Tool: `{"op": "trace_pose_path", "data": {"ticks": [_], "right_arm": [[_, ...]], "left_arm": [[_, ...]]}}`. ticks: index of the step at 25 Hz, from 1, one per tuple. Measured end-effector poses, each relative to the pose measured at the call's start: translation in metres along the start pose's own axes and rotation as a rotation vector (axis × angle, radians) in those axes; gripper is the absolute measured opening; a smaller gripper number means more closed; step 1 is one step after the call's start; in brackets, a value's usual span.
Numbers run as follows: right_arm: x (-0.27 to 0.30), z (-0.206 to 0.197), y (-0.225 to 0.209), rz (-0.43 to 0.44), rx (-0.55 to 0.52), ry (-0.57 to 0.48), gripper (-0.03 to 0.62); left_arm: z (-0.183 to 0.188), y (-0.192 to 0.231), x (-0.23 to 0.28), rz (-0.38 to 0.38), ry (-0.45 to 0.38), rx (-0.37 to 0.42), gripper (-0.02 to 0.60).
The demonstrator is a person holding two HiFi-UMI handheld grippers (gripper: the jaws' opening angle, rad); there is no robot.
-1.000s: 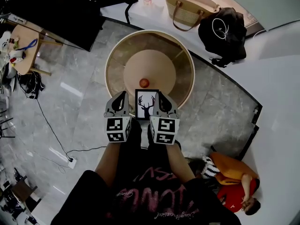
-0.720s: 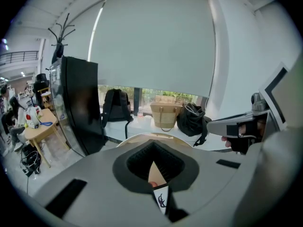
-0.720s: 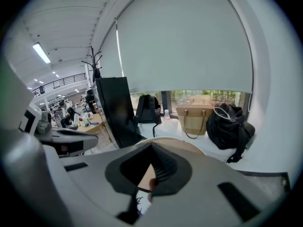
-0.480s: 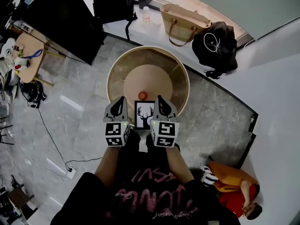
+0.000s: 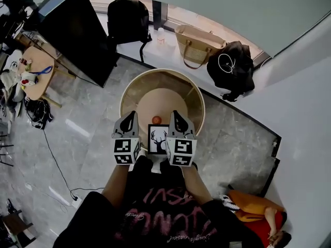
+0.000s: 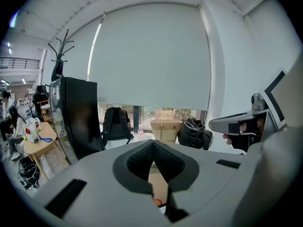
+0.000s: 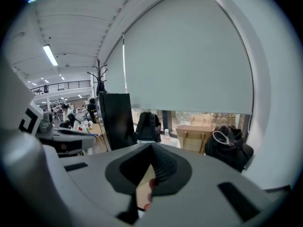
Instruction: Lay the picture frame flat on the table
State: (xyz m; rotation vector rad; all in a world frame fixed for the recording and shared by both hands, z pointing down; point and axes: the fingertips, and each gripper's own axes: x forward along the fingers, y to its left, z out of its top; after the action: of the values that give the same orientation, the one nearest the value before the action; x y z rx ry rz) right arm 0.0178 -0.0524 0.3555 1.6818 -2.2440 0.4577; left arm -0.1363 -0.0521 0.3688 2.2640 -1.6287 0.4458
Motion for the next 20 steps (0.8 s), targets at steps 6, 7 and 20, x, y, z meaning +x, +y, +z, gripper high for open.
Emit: {"op": "trace_pose_path", "data": {"ticks": [6,7,20], "right_arm": [[-0.010,0.032,-0.003,-0.004,-0.015,-0.055,0.020],[-0.011,0.035,-0.003,-0.006,-0.017,-0.063,0.020],[-0.031,0.080,-0.009,-0.012,-0.047,-0.145,0.020]], "left_arm": [[0.032,0.006,-0.010,0.004,-0.062,0.013,0.009],[0.037,0.007,-0.011,0.004,-0.070,0.017,0.009],[0.094,0.006,-0.029,0.001,-0.178,0.042,0.009]]}}
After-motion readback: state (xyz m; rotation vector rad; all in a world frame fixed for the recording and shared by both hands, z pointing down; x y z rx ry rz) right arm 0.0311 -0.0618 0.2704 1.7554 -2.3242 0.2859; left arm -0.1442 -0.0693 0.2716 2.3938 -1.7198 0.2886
